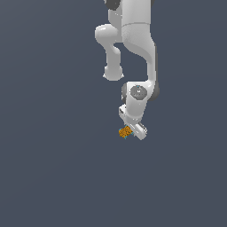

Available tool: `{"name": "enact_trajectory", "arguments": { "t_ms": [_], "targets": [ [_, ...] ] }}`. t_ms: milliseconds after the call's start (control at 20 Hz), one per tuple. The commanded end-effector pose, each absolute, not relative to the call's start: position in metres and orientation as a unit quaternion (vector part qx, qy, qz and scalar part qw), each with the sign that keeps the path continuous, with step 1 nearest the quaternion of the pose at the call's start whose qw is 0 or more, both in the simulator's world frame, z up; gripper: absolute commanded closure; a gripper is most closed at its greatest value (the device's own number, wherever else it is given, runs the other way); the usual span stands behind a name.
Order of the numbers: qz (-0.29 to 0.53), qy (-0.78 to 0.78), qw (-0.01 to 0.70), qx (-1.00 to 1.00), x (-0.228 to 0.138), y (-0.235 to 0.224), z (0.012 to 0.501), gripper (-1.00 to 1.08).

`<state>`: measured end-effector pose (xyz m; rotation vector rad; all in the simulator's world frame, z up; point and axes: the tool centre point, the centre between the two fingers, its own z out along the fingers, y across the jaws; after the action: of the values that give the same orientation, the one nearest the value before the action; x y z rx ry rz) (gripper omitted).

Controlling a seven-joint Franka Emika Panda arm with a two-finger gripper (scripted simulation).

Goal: Pick up the object and move it to a goal position.

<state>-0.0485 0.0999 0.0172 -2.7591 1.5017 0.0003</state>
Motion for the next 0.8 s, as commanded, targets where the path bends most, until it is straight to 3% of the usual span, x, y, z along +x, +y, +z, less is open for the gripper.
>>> {"name": "enact_trajectory", "arguments": {
  "t_ms": [0,750],
  "targets": [
    [0.0,0.478,0.001,-0.878,-0.043,0.102,0.02,1.08],
    [0.0,0.478,0.0,-0.878,0.005,0.117,0.036,1.08]
  ]
}}
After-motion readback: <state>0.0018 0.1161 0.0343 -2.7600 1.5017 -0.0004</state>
